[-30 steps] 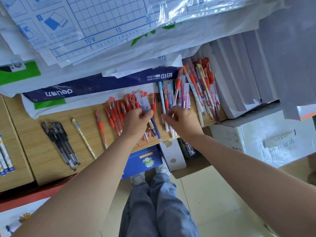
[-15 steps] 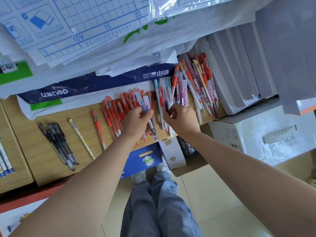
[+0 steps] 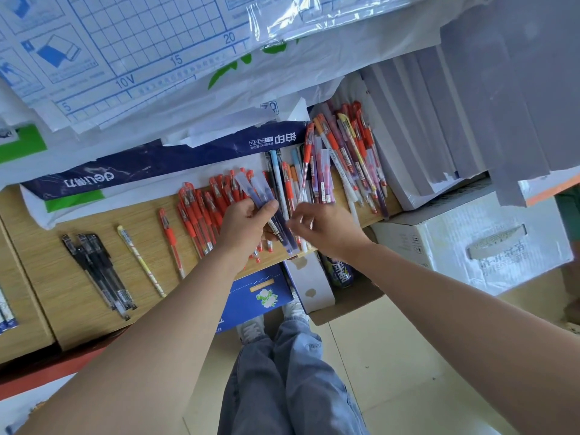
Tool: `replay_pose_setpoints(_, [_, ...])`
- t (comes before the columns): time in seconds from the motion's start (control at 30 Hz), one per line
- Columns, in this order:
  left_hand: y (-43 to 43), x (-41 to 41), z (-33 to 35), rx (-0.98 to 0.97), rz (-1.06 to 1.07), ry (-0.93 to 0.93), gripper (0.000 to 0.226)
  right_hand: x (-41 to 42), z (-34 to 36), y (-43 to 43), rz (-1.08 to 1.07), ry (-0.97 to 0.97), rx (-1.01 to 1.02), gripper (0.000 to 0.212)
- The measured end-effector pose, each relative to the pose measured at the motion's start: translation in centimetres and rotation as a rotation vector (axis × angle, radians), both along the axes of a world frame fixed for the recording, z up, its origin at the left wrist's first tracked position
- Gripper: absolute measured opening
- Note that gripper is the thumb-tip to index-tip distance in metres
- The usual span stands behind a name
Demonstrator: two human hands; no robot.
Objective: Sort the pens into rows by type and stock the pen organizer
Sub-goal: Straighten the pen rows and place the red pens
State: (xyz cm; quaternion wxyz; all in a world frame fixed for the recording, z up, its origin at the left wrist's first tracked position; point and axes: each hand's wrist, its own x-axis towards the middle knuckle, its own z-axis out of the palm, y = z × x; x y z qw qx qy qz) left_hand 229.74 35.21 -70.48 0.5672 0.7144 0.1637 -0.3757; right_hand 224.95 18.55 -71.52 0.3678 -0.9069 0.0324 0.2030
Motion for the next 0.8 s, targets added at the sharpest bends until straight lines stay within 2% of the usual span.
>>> replay_pose_setpoints(0.1, [-0.7,0.1,-0.1,0.006,0.000,-0.013,0.025,0.3,-0.2,-1.9,-0.318,-0.178,-0.217,0.018])
replay_pose_setpoints(0.17, [-1.1,0.0,-0.1,0.013,-0.011,-0.024,0.027,0.5,-0.5,-3.1,-0.488,-0.111,-0.309,0.032])
replay_pose_setpoints(0.23, [-1.6,0.0,-0.2,0.016,-0.019,-0.031,0.027,0.3,-1.0,-3.6,-0.470,-0.002,-0.343,0.042])
replay_pose_setpoints(0.33, [-2.0,0.0,-0.3,0.028,-0.021,-0.039,0.026,-0.2,-1.5,-2.6,-0.330,0.051,-0.255,0.040])
replay_pose_setpoints(0.47, [-2.2,0.1,-0.4,0.049,-0.031,-0.038,0.026,-0.4,-1.8,-1.4,-0.313,0.070,-0.197,0.040])
replay_pose_setpoints(0.63, [-2.2,0.3,-0.2,0.056,-0.046,-0.052,0.025,0.0,-1.2,-2.7,-0.361,-0.062,-0.183,0.016])
replay_pose_setpoints(0.7, [-2.2,0.3,0.0,0.040,-0.038,-0.053,0.019,0.2,-0.3,-2.9,-0.362,-0.046,-0.045,0.014])
replay_pose_setpoints(0.8, [-2.2,0.2,0.8,-0.018,0.007,-0.020,0.017,0.3,1.1,-1.7,-0.256,0.185,0.250,0.026])
